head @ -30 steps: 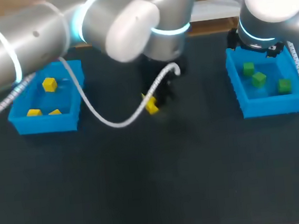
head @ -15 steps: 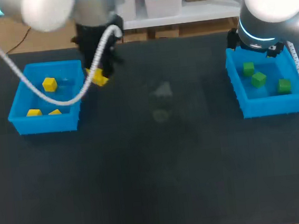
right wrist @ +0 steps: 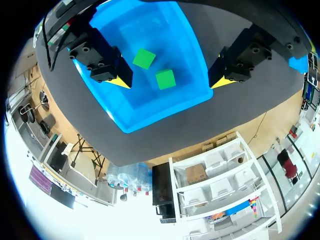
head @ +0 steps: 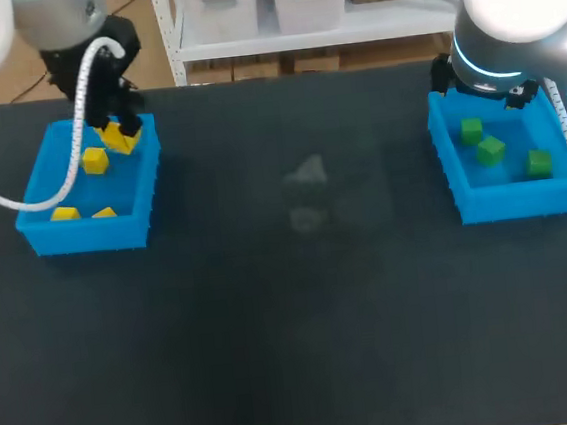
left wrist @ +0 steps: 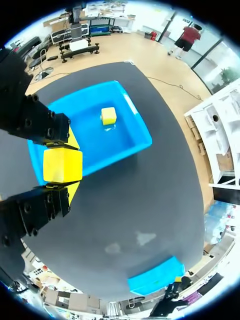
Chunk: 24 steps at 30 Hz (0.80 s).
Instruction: Put the green cubes in the right bin and the yellow cubes in the left bin.
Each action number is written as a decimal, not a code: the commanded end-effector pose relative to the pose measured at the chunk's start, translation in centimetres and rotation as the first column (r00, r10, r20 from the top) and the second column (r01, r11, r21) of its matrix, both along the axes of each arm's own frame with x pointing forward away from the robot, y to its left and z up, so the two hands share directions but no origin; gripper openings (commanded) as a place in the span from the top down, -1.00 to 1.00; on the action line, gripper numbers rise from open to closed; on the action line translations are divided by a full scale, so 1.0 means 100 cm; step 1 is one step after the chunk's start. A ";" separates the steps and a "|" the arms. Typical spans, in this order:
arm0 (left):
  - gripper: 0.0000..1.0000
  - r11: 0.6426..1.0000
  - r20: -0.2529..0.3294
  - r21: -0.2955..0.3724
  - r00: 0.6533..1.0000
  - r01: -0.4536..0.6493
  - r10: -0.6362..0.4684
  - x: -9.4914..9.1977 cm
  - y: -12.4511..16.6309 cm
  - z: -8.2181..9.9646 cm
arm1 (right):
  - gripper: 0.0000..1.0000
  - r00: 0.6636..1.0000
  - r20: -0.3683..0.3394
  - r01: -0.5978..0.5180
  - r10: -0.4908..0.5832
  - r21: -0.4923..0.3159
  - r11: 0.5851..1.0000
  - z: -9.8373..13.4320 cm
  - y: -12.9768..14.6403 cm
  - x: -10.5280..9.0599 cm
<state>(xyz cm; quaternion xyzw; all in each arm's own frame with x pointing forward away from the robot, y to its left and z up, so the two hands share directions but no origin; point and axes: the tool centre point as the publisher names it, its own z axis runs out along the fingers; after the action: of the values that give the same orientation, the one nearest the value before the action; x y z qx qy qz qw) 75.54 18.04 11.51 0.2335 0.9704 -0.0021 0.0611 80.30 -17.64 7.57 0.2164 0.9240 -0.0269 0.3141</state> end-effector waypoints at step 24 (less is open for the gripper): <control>-1.00 0.999 -0.135 0.031 0.990 -0.029 0.033 0.017 0.010 -0.008 | -1.00 1.000 0.004 0.001 -0.001 -0.001 1.000 -0.001 0.000 -0.001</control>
<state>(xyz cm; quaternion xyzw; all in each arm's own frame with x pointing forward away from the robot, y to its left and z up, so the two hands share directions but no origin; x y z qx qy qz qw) 77.30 18.96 10.69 0.2181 0.9759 -0.0019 -0.0098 80.30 -17.64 7.57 0.2163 0.9240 -0.0269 0.3141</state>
